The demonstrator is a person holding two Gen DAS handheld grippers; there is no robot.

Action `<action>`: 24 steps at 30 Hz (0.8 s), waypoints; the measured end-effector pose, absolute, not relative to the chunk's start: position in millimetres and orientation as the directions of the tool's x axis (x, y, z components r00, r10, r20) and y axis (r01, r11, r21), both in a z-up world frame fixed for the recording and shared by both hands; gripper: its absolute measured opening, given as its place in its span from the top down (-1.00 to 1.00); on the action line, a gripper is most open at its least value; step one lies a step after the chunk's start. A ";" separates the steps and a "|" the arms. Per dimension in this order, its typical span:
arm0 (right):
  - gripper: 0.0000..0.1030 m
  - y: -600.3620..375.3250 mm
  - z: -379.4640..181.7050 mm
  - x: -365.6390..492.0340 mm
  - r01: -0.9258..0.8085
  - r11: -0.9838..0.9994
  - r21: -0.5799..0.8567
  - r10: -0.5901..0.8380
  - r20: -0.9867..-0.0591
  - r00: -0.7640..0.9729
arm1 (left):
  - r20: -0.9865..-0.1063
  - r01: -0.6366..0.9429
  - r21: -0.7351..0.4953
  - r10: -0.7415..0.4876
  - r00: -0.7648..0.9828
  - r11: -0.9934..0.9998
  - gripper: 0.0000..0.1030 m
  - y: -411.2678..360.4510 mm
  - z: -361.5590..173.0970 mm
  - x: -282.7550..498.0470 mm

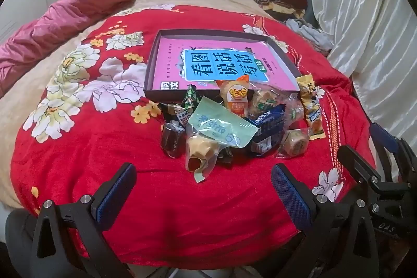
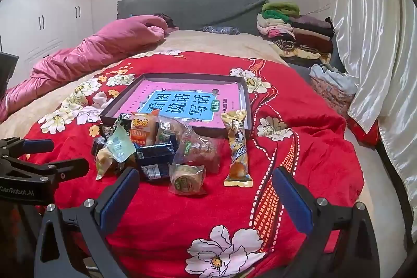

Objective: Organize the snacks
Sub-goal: 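Move both grippers toward the pile of wrapped snacks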

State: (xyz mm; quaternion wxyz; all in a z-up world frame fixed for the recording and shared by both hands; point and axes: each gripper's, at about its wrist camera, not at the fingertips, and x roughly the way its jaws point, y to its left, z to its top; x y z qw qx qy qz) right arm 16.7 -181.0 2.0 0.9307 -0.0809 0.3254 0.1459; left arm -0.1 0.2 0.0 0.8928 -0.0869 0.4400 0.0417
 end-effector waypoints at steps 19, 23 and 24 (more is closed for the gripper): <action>-0.99 -180.4 0.3 16.9 -0.324 0.944 -0.054 0.219 -0.631 0.744 | -0.795 -0.153 -0.115 0.001 0.606 0.982 -1.00 -4.2 -2.3 1.8; -0.99 -180.1 0.2 16.9 -0.325 0.944 -0.054 0.220 -0.634 0.742 | -0.796 -0.150 -0.116 -0.002 0.606 0.982 -1.00 -3.0 -3.2 0.9; -0.99 -180.1 0.1 16.9 -0.325 0.944 -0.054 0.219 -0.634 0.742 | -0.796 -0.151 -0.117 -0.002 0.606 0.982 -1.00 -2.9 -3.1 0.8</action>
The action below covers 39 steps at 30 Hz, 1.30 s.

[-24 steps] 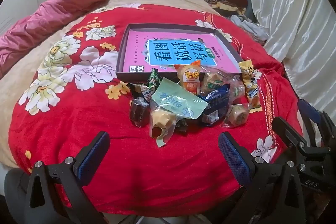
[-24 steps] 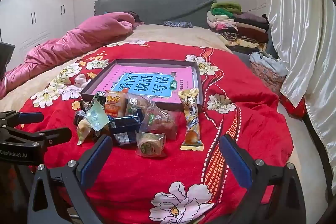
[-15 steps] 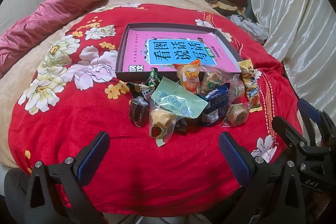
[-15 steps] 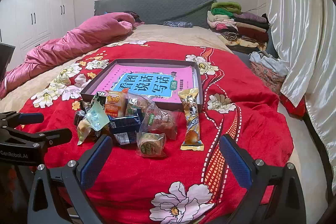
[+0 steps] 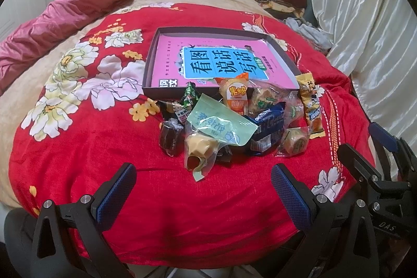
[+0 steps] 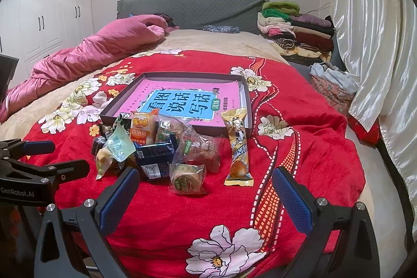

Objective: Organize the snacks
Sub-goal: 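Move both grippers toward the pile of wrapped snacks, then grasp the clear bag of yellow pastry with left gripper while right grasps round pastry bag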

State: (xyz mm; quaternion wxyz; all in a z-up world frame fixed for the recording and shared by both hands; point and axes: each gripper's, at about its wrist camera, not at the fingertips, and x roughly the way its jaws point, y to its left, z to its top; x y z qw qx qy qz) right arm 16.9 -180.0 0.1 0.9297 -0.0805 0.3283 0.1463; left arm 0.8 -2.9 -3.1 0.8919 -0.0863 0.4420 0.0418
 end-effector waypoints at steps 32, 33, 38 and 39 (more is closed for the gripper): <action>-1.00 -173.2 -32.2 43.3 -0.356 0.934 -0.001 0.246 -0.722 0.646 | -0.803 -0.158 -0.241 -0.106 0.586 0.958 -0.54 18.4 -31.4 24.1; -1.00 -172.6 -34.3 45.0 -0.359 0.934 0.001 0.246 -0.729 0.639 | -0.798 -0.147 -0.240 -0.109 0.592 0.959 -0.51 17.2 -32.4 26.3; -1.00 -170.0 -45.2 53.9 -0.364 0.931 0.016 0.248 -0.759 0.602 | -0.807 -0.126 -0.253 -0.137 0.575 0.959 -0.32 15.9 -39.6 33.9; -1.00 -169.8 -46.8 55.7 -0.361 0.932 0.017 0.246 -0.762 0.599 | -0.810 -0.125 -0.256 -0.142 0.570 0.959 -0.30 16.7 -41.4 35.1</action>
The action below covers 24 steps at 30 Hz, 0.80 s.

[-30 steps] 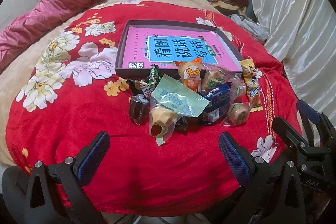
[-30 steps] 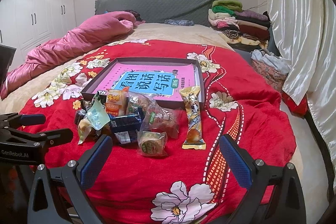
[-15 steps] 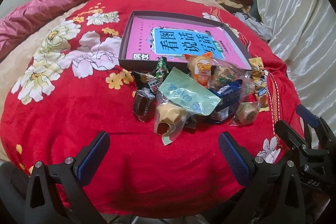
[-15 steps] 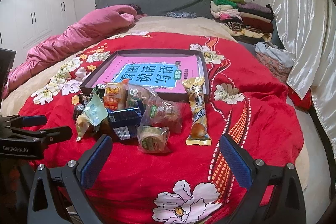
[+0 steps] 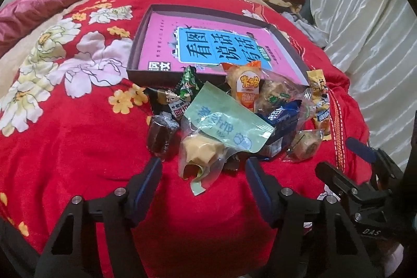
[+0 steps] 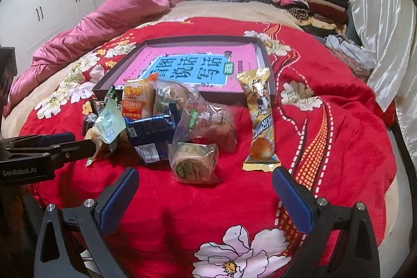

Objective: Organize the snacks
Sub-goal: 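Grasp the clear bag of yellow pastry with left gripper while right grasps round pastry bag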

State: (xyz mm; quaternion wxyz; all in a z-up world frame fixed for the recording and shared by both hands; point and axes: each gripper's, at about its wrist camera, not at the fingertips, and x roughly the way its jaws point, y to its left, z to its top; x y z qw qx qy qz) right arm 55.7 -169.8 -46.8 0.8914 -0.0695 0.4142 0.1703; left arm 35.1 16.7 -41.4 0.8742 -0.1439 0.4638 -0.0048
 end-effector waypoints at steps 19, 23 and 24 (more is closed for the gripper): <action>0.02 -152.7 -79.8 86.5 -0.429 0.901 0.058 0.288 -0.821 0.493 | -0.839 -0.120 -0.278 -0.180 0.513 0.953 -0.03 23.1 -65.5 52.9; 0.20 -150.9 -78.1 86.6 -0.449 0.892 0.061 0.305 -0.814 0.495 | -0.828 -0.105 -0.296 -0.200 0.524 0.949 0.08 22.6 -64.4 54.9; 0.21 -151.0 -77.3 85.6 -0.453 0.890 0.060 0.308 -0.811 0.498 | -0.826 -0.103 -0.300 -0.204 0.525 0.948 0.11 23.3 -64.4 54.9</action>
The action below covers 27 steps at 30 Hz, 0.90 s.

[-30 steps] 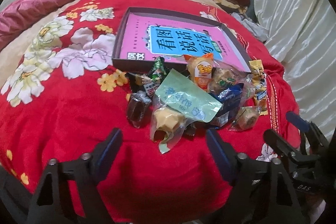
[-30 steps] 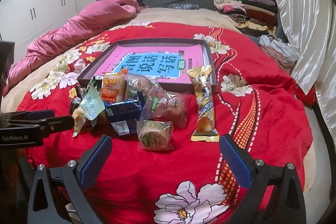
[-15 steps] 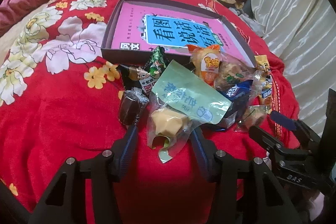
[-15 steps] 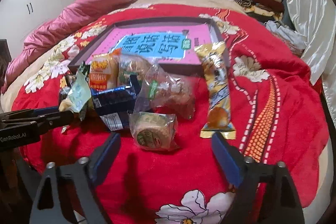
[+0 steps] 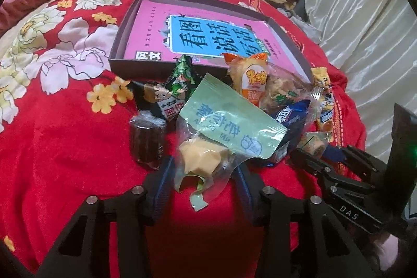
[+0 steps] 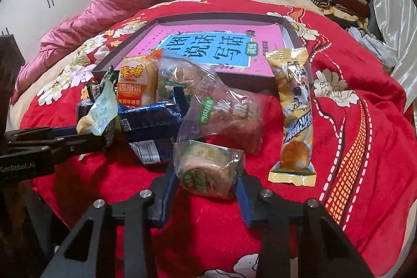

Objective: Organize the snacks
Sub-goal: 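Grasp the clear bag of yellow pastry with left gripper while right grasps round pastry bag, then carry both held pastry bags up and over the grey tray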

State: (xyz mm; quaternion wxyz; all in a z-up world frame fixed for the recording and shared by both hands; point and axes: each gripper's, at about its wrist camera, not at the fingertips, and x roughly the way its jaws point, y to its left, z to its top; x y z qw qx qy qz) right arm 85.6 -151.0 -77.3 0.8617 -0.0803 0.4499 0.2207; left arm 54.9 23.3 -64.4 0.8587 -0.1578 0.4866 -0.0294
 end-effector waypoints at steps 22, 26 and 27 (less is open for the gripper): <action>0.23 -158.0 -30.4 66.9 -0.500 0.863 0.075 0.410 -0.682 0.606 | -0.772 -0.051 -0.332 -0.240 0.589 0.942 0.28 26.6 -29.0 40.7; 0.23 -156.7 -25.2 69.6 -0.499 0.863 0.078 0.417 -0.665 0.619 | -0.759 -0.055 -0.336 -0.236 0.607 0.940 0.28 29.5 -21.0 38.9; 0.23 -156.7 -24.4 70.7 -0.500 0.862 0.081 0.421 -0.661 0.621 | -0.758 -0.057 -0.333 -0.231 0.609 0.941 0.28 30.4 -19.9 38.6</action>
